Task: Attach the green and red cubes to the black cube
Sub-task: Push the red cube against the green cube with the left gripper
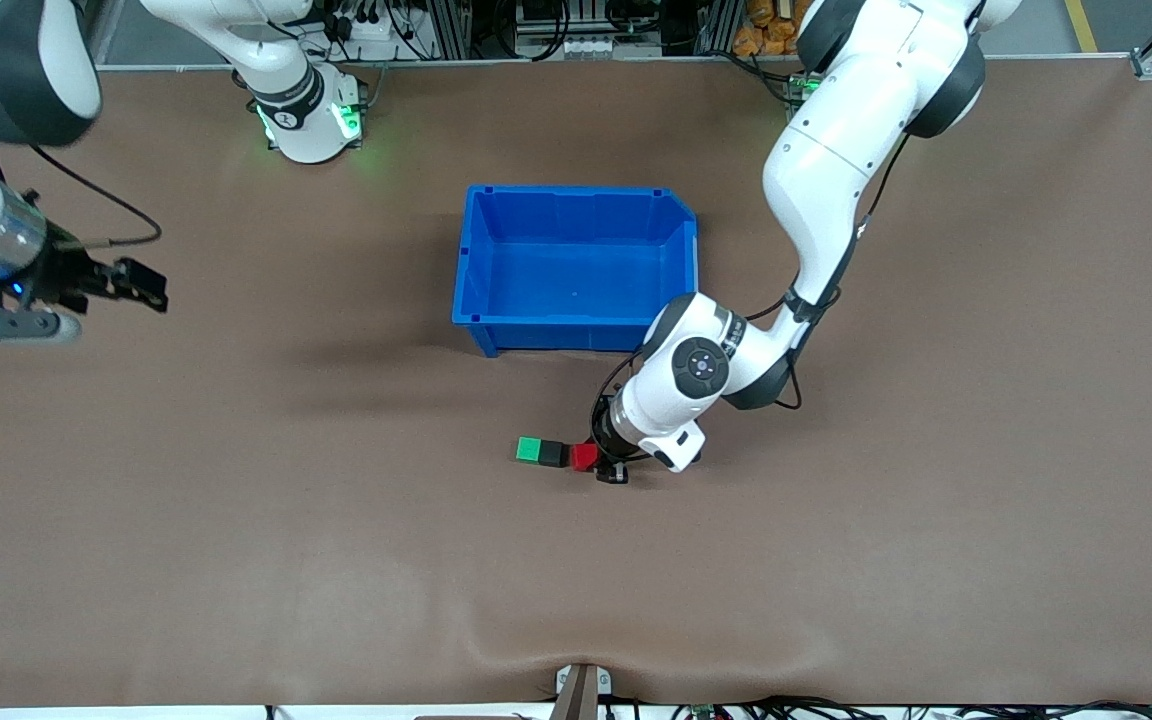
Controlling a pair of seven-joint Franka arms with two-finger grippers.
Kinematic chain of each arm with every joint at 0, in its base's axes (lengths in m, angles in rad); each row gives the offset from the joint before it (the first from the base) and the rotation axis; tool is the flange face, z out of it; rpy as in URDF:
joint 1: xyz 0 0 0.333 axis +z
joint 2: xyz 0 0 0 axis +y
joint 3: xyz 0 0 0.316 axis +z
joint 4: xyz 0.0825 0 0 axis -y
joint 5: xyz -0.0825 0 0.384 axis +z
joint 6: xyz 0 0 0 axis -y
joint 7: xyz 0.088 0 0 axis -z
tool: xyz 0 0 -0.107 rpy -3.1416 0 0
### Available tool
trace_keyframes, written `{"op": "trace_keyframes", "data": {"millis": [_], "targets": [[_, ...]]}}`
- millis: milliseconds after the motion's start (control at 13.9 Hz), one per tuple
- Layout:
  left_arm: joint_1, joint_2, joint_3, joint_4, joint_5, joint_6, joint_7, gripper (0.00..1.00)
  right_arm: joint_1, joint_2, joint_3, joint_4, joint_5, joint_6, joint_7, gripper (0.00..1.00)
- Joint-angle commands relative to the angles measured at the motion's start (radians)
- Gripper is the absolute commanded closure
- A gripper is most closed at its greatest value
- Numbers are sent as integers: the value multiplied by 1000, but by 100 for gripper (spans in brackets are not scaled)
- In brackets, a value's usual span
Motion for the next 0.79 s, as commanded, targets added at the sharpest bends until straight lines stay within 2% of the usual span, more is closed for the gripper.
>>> {"op": "trace_keyframes", "data": {"millis": [0, 144, 288, 575, 647, 719], "targets": [[-38, 40, 34, 55, -17, 14, 7, 100, -58, -37, 13, 36, -4, -24, 17, 0], [-38, 40, 36, 48, -15, 13, 10, 100, -104, -29, 13, 93, 13, -42, 12, 0], [-38, 41, 37, 45, -12, 6, 12, 100, -147, -28, 15, 105, 47, -44, 12, 0], [-67, 37, 37, 39, 30, -48, 12, 98, -145, -29, 16, 118, 75, -162, 9, 0], [-67, 34, 37, 39, 43, -70, 12, 85, -144, -34, 18, 118, 84, -192, 3, 0], [-66, 34, 37, 39, 46, -82, 13, 66, -144, -40, 18, 113, 90, -209, -14, 0]]}}
